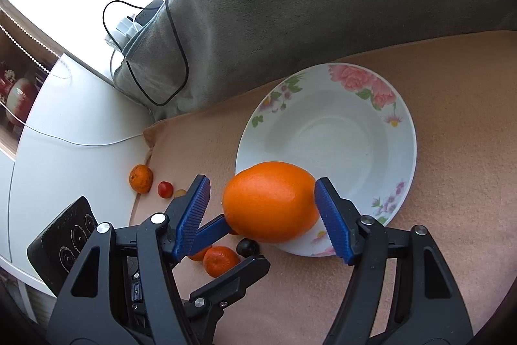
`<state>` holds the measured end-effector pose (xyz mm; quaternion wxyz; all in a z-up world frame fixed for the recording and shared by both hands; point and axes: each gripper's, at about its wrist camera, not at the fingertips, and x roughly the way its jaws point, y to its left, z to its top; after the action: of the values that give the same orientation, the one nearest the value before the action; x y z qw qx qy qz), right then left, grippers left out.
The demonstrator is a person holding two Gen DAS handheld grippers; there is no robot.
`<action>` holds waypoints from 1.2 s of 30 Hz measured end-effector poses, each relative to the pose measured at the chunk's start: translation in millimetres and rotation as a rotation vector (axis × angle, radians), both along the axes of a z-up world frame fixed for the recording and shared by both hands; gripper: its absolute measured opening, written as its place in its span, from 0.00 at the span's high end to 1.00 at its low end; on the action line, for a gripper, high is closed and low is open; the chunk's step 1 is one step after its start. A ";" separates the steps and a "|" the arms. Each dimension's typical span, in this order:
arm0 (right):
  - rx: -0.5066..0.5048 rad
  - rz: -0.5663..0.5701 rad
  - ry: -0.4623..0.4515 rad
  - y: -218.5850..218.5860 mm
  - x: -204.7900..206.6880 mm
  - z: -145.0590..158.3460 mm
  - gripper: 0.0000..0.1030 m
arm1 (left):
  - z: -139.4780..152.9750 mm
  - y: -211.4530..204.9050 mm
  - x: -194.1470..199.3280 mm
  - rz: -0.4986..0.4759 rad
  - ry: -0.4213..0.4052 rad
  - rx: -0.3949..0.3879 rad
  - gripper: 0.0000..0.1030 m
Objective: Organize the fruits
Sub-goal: 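Carry the large orange with the right tool onto the white plate, then open the right tool to release the orange and withdraw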
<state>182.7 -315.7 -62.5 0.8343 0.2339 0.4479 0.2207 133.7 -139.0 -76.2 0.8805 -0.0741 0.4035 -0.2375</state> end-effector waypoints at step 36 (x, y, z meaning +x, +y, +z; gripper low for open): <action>-0.182 0.019 -0.229 35.1 -44.2 34.3 0.07 | 11.4 82.3 -61.0 0.165 -0.091 0.088 0.25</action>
<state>138.5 -280.7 -28.2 0.8955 0.1263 0.3701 0.2125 72.8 -56.7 -64.8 0.9168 -0.0572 0.3659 -0.1495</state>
